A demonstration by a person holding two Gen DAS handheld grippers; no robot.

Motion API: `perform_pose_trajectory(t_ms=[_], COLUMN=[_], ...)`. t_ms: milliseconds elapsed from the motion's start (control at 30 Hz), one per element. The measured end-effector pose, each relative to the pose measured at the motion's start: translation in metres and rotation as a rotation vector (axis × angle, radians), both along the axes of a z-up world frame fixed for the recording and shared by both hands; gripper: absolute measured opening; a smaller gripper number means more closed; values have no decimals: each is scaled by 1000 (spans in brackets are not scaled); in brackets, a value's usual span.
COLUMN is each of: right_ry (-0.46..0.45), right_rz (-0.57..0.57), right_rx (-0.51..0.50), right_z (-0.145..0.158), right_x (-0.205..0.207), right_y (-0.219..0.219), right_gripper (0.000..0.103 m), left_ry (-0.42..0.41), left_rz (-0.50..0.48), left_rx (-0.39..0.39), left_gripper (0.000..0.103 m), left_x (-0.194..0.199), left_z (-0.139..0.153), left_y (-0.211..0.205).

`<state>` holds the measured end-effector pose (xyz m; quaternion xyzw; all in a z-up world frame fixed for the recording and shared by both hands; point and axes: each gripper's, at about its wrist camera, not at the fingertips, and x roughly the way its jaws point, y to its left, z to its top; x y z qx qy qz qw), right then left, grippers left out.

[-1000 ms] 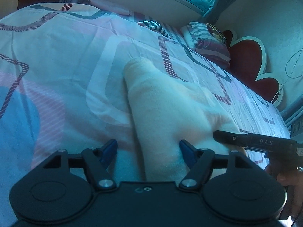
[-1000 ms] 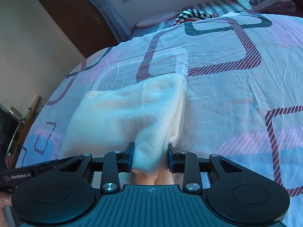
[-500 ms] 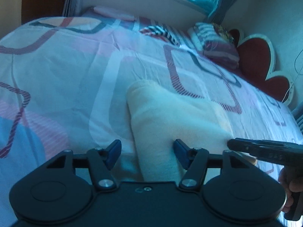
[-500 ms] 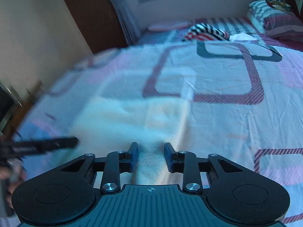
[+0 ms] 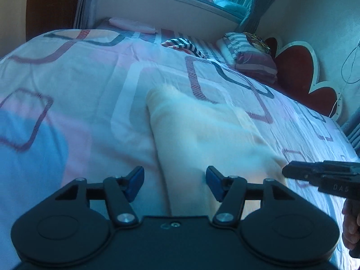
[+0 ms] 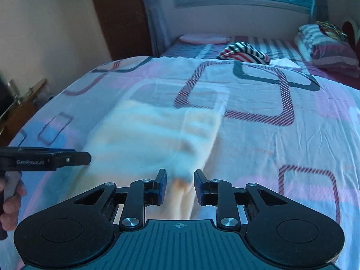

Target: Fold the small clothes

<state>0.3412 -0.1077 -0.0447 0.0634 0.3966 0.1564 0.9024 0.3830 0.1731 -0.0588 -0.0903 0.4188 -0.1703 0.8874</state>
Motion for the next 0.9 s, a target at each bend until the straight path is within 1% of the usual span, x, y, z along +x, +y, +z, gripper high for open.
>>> perform_pose_trajectory(t_ms=[100, 167, 233, 300, 400, 433, 467, 533, 600, 633, 767, 900], right_ry=[17, 45, 89, 118, 137, 141, 139, 141, 138, 143, 148, 143], right_rz=[23, 17, 1, -1, 5, 6, 6, 4, 0, 0, -5, -10], right_rx=[-39, -41, -23, 7, 28, 32, 22, -1, -69, -78, -87, -82], right_z=[-6, -13, -22, -29, -35, -36, -36, -35, -35, -36, -40, -43], right_x=[-27, -37, -42, -43, -40, -38, -38, -38, -42, -43, -44, -43], right_y=[13, 16, 16, 15, 12, 11, 10, 9, 11, 11, 14, 11], right_gripper=[28, 28, 28, 28, 27, 12, 7, 7, 7, 7, 7, 7], left_ry=[16, 33, 49, 62, 57, 57, 57, 57, 60, 60, 41, 18], left_rz=[33, 45, 45, 37, 36, 36, 35, 34, 33, 31, 25, 34], left_rx=[-13, -10, -8, 21, 57, 68, 77, 93, 111, 125, 187, 215], left_gripper=[62, 62, 62, 63, 63, 64, 64, 64, 64, 65, 68, 71], left_x=[-30, -44, -51, -54, -52, -54, -54, -57, -62, -64, -71, -72], left_z=[-3, -6, -9, -14, -15, -15, -15, -13, -12, -12, -18, -21], left_y=[10, 14, 15, 11, 5, 3, 2, 0, -3, -4, -11, -15])
